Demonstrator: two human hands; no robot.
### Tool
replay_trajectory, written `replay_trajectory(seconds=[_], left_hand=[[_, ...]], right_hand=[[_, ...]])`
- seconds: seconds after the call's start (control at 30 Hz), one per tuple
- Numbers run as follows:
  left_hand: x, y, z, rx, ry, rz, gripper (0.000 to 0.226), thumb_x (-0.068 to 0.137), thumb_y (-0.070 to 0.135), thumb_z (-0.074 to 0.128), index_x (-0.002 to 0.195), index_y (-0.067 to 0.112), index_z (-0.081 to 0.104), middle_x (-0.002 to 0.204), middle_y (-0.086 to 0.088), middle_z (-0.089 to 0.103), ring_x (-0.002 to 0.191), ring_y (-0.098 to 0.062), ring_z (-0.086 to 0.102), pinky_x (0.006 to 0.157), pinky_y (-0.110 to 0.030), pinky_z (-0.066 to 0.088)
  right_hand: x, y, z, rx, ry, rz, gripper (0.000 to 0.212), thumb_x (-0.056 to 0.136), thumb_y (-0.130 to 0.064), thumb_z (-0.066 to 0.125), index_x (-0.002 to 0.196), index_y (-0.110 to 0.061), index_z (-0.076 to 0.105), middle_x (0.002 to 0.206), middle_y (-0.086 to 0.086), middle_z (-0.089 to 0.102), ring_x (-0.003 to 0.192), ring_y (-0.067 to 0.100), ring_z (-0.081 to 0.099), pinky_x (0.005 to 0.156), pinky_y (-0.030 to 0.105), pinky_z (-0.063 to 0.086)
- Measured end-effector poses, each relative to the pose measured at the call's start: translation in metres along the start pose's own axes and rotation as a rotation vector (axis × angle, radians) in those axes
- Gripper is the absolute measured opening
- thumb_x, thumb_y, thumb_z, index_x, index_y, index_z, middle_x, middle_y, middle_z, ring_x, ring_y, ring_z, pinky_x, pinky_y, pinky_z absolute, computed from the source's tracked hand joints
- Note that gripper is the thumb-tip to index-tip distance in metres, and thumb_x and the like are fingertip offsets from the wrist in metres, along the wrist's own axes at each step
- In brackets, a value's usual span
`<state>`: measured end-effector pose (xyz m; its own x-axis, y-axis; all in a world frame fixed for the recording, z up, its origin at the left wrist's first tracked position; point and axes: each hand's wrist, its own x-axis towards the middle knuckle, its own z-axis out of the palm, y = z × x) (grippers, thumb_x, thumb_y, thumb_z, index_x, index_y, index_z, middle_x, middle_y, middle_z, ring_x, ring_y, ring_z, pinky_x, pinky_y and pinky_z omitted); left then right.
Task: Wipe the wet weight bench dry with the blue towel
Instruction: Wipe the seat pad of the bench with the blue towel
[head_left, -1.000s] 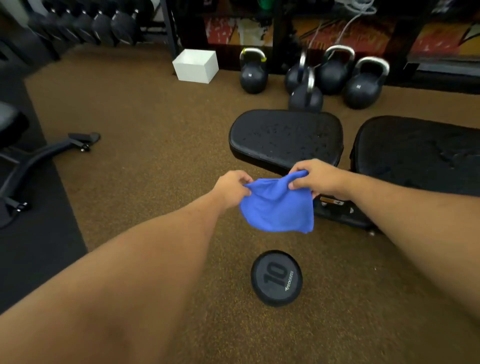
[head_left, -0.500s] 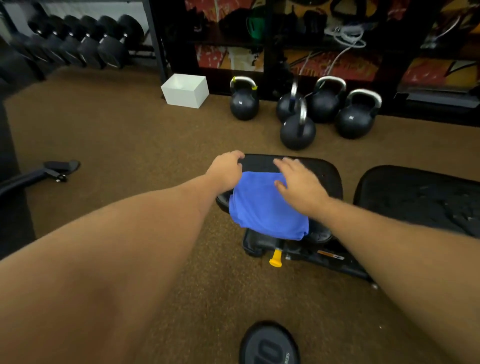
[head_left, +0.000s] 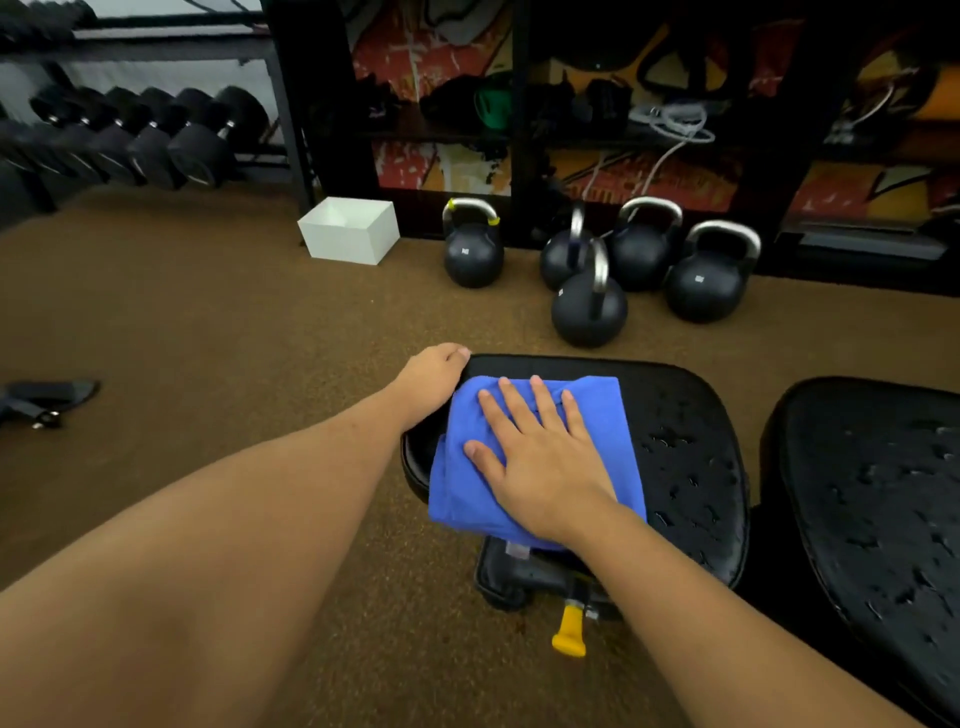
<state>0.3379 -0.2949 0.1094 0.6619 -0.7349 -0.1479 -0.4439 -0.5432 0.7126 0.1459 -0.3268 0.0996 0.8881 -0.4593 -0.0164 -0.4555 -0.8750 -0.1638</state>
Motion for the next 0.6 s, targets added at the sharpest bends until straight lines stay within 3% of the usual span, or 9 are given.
replay_trajectory(seconds=[0.1, 0.23, 0.3, 0.4, 0.5, 0.6], left_hand=[[0.012, -0.001, 0.003, -0.088, -0.053, -0.003, 0.034, 0.105, 0.018, 0.041, 0.113, -0.002, 0.067, 0.116, -0.016, 0.067, 0.099, -0.021, 0.06, 0.09, -0.03, 0.042], [0.025, -0.014, 0.006, 0.034, -0.007, 0.033, 0.024, 0.103, 0.017, 0.043, 0.103, 0.003, 0.062, 0.118, -0.018, 0.065, 0.11, -0.032, 0.06, 0.087, -0.029, 0.038], [0.019, -0.012, 0.005, -0.066, 0.085, 0.027, 0.026, 0.104, 0.02, 0.04, 0.09, 0.012, 0.061, 0.123, -0.024, 0.062, 0.115, -0.037, 0.058, 0.089, -0.033, 0.041], [0.006, -0.012, 0.003, -0.208, 0.227, 0.049, 0.039, 0.105, 0.025, 0.036, 0.109, -0.003, 0.063, 0.123, -0.028, 0.06, 0.116, -0.04, 0.056, 0.092, -0.038, 0.045], [-0.005, -0.011, 0.003, -0.268, 0.295, 0.091, 0.037, 0.102, 0.022, 0.035, 0.096, 0.001, 0.065, 0.112, -0.02, 0.067, 0.102, -0.034, 0.059, 0.08, -0.035, 0.039], [-0.01, -0.011, 0.001, -0.415, 0.295, 0.051, 0.041, 0.099, 0.024, 0.035, 0.089, 0.011, 0.073, 0.095, -0.006, 0.073, 0.091, -0.02, 0.064, 0.082, -0.032, 0.044]], right_hand=[[0.034, 0.0, 0.002, 0.019, 0.032, 0.048, 0.067, 0.098, -0.062, 0.01, 0.157, -0.031, 0.001, 0.165, -0.007, -0.006, 0.15, 0.023, -0.014, 0.12, 0.05, -0.009], [0.068, 0.0, 0.005, 0.038, 0.054, 0.095, 0.064, 0.099, -0.058, 0.013, 0.157, -0.03, 0.006, 0.165, -0.007, 0.0, 0.151, 0.025, -0.008, 0.12, 0.05, -0.006], [0.079, 0.001, 0.004, 0.033, 0.062, 0.106, 0.062, 0.1, -0.055, 0.013, 0.156, -0.029, 0.008, 0.165, -0.005, 0.002, 0.151, 0.026, -0.005, 0.121, 0.05, -0.004], [0.083, -0.001, 0.001, 0.008, 0.059, 0.118, 0.063, 0.101, -0.054, 0.012, 0.157, -0.027, 0.007, 0.165, -0.003, 0.002, 0.151, 0.027, -0.004, 0.121, 0.05, -0.003], [0.065, -0.013, 0.002, 0.026, 0.048, 0.13, 0.065, 0.1, -0.057, 0.012, 0.157, -0.026, 0.006, 0.165, -0.002, 0.001, 0.151, 0.026, -0.004, 0.121, 0.049, -0.003], [0.025, -0.04, 0.009, 0.048, 0.05, 0.099, 0.064, 0.1, -0.057, 0.013, 0.157, -0.027, 0.004, 0.165, -0.003, -0.003, 0.151, 0.023, -0.007, 0.121, 0.047, -0.004]])
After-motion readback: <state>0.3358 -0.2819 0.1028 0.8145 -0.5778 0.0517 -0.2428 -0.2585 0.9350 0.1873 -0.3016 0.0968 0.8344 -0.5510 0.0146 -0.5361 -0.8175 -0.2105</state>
